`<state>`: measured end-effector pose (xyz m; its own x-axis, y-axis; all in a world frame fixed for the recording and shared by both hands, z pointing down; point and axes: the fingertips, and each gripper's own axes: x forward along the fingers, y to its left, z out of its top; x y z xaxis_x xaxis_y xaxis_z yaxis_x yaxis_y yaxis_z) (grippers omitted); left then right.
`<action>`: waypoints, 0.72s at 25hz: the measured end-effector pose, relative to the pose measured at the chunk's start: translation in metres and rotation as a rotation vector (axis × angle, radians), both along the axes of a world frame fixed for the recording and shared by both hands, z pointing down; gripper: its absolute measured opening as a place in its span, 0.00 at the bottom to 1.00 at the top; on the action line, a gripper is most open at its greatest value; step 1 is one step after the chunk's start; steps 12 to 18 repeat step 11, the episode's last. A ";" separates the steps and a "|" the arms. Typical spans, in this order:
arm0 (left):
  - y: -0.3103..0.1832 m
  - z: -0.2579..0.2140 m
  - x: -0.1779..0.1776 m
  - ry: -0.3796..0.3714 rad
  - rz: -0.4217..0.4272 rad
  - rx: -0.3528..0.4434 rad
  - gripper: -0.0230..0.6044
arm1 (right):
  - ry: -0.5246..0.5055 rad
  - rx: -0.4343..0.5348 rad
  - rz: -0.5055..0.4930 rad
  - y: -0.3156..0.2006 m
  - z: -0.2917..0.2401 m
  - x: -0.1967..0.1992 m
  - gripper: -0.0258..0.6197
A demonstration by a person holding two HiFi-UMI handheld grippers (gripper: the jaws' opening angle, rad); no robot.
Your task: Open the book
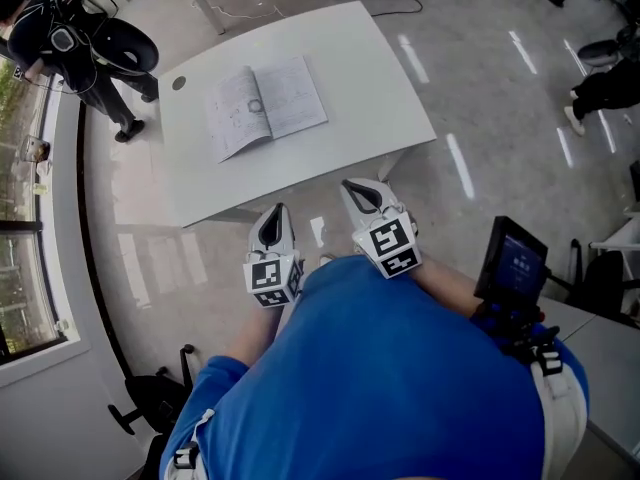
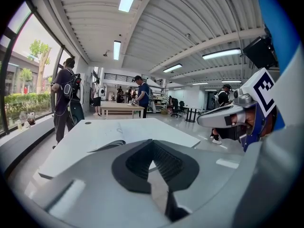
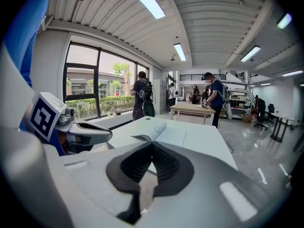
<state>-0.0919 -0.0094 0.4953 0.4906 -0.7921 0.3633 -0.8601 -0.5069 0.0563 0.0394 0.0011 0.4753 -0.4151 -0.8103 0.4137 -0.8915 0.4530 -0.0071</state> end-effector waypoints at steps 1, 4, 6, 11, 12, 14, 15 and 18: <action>-0.002 -0.001 0.001 0.003 0.003 0.007 0.05 | 0.001 0.001 0.002 0.000 0.000 0.001 0.04; -0.006 0.002 0.004 0.006 0.011 0.021 0.05 | 0.003 0.004 0.007 -0.002 0.001 0.002 0.04; -0.005 0.004 0.005 0.005 0.020 0.022 0.05 | 0.002 0.007 0.010 -0.002 0.000 0.002 0.04; -0.002 -0.001 0.003 0.008 0.016 0.020 0.05 | 0.003 0.015 0.001 0.000 -0.004 -0.003 0.04; -0.002 -0.001 0.003 0.008 0.016 0.020 0.05 | 0.003 0.015 0.001 0.000 -0.004 -0.003 0.04; -0.002 -0.001 0.003 0.008 0.016 0.020 0.05 | 0.003 0.015 0.001 0.000 -0.004 -0.003 0.04; -0.002 -0.001 0.003 0.008 0.016 0.020 0.05 | 0.003 0.015 0.001 0.000 -0.004 -0.003 0.04; -0.002 -0.001 0.003 0.008 0.016 0.020 0.05 | 0.003 0.015 0.001 0.000 -0.004 -0.003 0.04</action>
